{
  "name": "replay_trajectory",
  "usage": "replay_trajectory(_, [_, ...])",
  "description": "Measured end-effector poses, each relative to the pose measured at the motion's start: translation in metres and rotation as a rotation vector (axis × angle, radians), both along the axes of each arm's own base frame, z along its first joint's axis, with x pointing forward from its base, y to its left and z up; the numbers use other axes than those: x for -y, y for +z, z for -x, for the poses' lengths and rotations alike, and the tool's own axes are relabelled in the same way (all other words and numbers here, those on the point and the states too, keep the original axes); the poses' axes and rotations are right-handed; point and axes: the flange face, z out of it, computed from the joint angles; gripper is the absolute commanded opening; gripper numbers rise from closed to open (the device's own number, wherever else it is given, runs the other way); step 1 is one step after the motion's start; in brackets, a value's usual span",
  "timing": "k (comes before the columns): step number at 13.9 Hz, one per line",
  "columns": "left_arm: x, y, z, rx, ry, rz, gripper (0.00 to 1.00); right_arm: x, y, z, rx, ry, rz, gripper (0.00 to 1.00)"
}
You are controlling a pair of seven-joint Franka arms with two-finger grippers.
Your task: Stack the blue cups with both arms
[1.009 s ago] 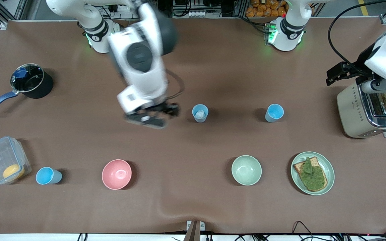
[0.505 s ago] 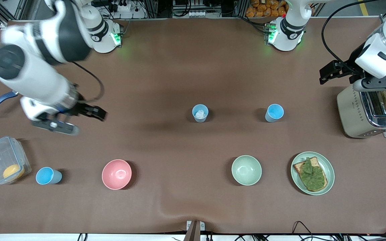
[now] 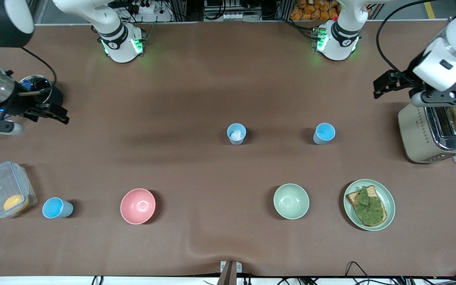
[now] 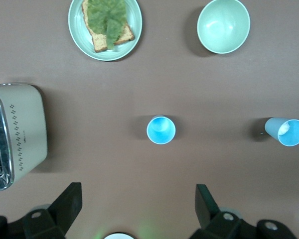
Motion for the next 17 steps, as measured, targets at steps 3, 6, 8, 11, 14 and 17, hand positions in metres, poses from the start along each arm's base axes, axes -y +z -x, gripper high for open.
replay_trajectory(3, [0.009, -0.001, 0.001, -0.003, 0.004, -0.001, 1.00, 0.006, 0.004, 0.000, 0.005, -0.007, -0.001, 1.00])
replay_trajectory(6, [0.000, -0.005, -0.003, -0.007, 0.021, -0.001, 1.00, 0.018, 0.010, 0.004, -0.010, 0.050, -0.004, 1.00])
replay_trajectory(8, [-0.009, -0.011, -0.012, 0.005, 0.039, 0.005, 1.00, 0.028, 0.011, 0.006, -0.026, 0.078, -0.008, 1.00])
replay_trajectory(11, [-0.011, -0.041, -0.025, -0.015, 0.045, 0.007, 1.00, 0.033, 0.017, 0.010, -0.044, 0.086, -0.011, 1.00])
replay_trajectory(14, [-0.007, -0.075, -0.033, -0.034, 0.040, 0.008, 1.00, 0.032, 0.026, 0.012, -0.048, 0.091, -0.012, 1.00])
replay_trajectory(17, [-0.006, -0.107, -0.037, -0.087, 0.037, 0.004, 1.00, 0.032, 0.034, 0.014, -0.049, 0.093, -0.013, 1.00])
